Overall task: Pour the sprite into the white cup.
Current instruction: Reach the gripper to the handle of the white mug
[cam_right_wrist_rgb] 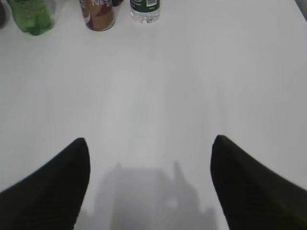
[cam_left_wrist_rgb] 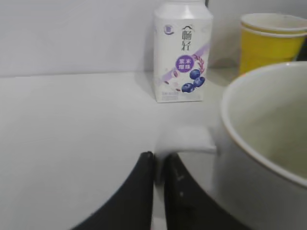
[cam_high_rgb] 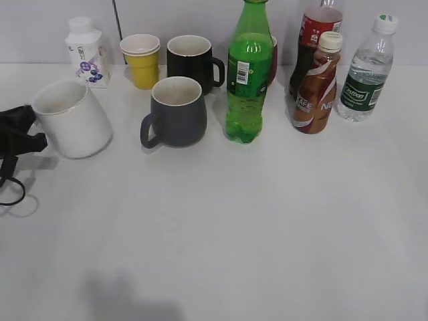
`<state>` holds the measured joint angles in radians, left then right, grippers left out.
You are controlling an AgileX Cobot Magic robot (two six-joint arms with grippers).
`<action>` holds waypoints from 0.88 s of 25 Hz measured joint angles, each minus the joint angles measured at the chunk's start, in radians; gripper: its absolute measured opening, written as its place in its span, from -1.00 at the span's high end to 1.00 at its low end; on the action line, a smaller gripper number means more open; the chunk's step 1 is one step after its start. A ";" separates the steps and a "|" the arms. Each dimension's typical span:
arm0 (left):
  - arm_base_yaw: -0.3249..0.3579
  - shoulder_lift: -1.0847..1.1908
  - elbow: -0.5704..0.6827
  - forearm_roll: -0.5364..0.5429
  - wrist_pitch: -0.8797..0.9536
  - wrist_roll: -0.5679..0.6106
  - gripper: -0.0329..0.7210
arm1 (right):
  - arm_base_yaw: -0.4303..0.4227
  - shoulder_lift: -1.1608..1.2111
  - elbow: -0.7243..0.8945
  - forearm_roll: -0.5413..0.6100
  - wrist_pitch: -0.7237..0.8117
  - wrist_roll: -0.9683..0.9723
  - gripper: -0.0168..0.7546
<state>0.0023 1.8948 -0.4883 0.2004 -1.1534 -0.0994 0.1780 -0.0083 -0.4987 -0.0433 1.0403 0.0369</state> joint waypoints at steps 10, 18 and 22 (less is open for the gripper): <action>0.000 -0.001 -0.001 0.044 0.001 0.001 0.83 | 0.000 0.000 0.000 0.007 0.000 0.000 -0.57; 0.000 -0.062 0.049 0.059 0.009 0.001 0.83 | 0.000 0.000 0.000 0.009 0.000 0.000 -0.57; 0.000 -0.079 0.113 0.084 -0.003 0.002 0.83 | 0.000 0.000 0.000 0.010 0.000 0.000 -0.57</action>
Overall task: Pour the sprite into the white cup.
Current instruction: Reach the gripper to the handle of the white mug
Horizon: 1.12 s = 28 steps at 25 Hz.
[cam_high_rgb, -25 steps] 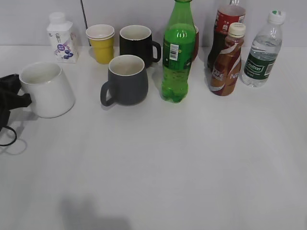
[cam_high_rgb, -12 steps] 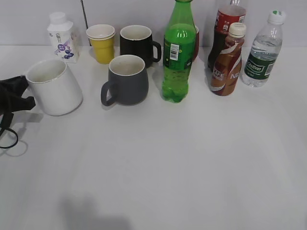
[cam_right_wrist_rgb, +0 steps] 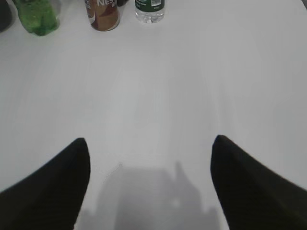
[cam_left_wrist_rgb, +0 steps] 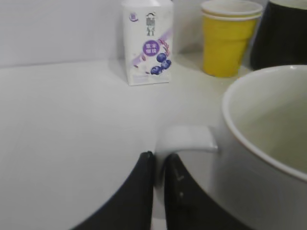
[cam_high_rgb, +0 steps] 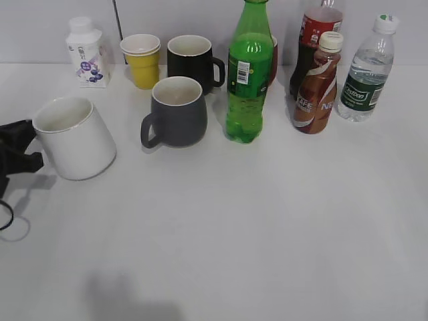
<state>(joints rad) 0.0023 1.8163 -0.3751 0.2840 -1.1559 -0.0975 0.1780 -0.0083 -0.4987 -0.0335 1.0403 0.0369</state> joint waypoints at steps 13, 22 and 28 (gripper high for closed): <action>0.000 -0.005 0.043 0.011 -0.049 -0.001 0.62 | 0.000 0.000 0.000 0.000 0.000 0.001 -0.57; 0.000 -0.009 0.044 0.012 -0.049 -0.002 0.47 | 0.000 0.000 0.000 0.000 0.000 0.001 -0.57; 0.000 -0.007 0.030 0.021 -0.048 -0.002 0.41 | 0.000 0.000 0.000 0.000 0.000 0.001 -0.57</action>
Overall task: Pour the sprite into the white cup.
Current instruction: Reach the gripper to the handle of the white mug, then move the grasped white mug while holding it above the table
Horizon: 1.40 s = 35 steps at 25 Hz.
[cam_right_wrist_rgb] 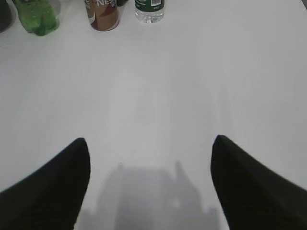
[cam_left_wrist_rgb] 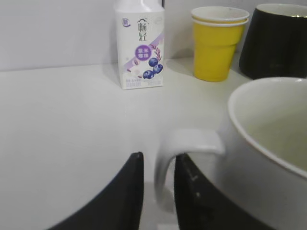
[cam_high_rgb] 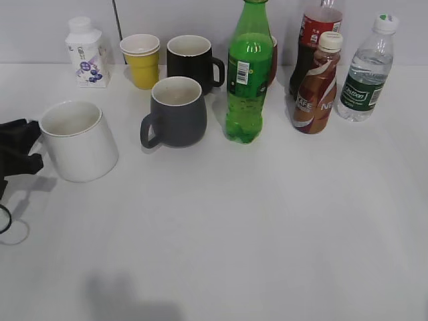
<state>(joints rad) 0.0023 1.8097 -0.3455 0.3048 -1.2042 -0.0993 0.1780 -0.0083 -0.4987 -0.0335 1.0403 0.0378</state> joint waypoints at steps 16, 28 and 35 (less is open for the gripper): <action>0.000 0.065 -0.074 0.059 0.014 0.000 0.49 | 0.000 0.000 0.000 0.000 0.000 0.000 -0.57; 0.000 0.043 -0.073 0.062 0.037 0.005 0.80 | 0.000 0.000 -0.005 0.023 -0.009 -0.001 -0.57; 0.000 -0.132 -0.073 0.067 0.115 0.008 0.80 | 0.000 0.206 -0.031 0.137 -0.434 -0.120 -0.57</action>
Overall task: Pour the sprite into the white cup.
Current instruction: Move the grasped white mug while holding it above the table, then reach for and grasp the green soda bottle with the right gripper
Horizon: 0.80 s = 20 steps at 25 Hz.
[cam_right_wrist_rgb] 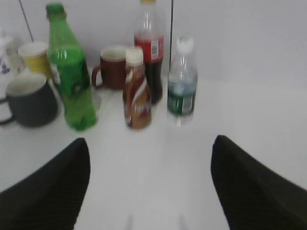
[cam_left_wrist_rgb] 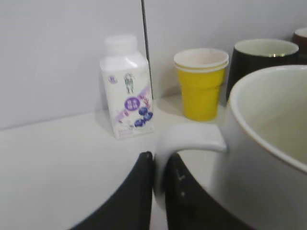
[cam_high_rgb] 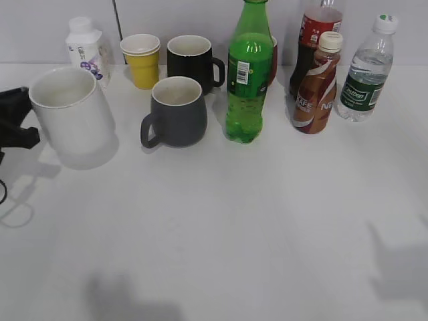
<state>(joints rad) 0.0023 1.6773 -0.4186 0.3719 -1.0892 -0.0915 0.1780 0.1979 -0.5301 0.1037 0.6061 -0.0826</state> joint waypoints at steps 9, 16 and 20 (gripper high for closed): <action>0.000 -0.135 0.001 0.067 0.110 0.000 0.80 | 0.001 0.534 0.011 0.089 -0.726 -0.065 -0.43; 0.000 -0.182 0.001 0.104 0.131 0.001 0.80 | 0.169 0.923 0.124 -0.104 -1.188 0.182 -0.38; 0.000 -0.201 0.001 0.108 0.134 0.001 0.80 | 0.241 1.185 0.127 -0.215 -1.527 0.169 -0.48</action>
<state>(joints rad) 0.0023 1.4763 -0.4178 0.4799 -0.9551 -0.0908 0.4186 1.3833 -0.4031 -0.1112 -0.9206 0.0868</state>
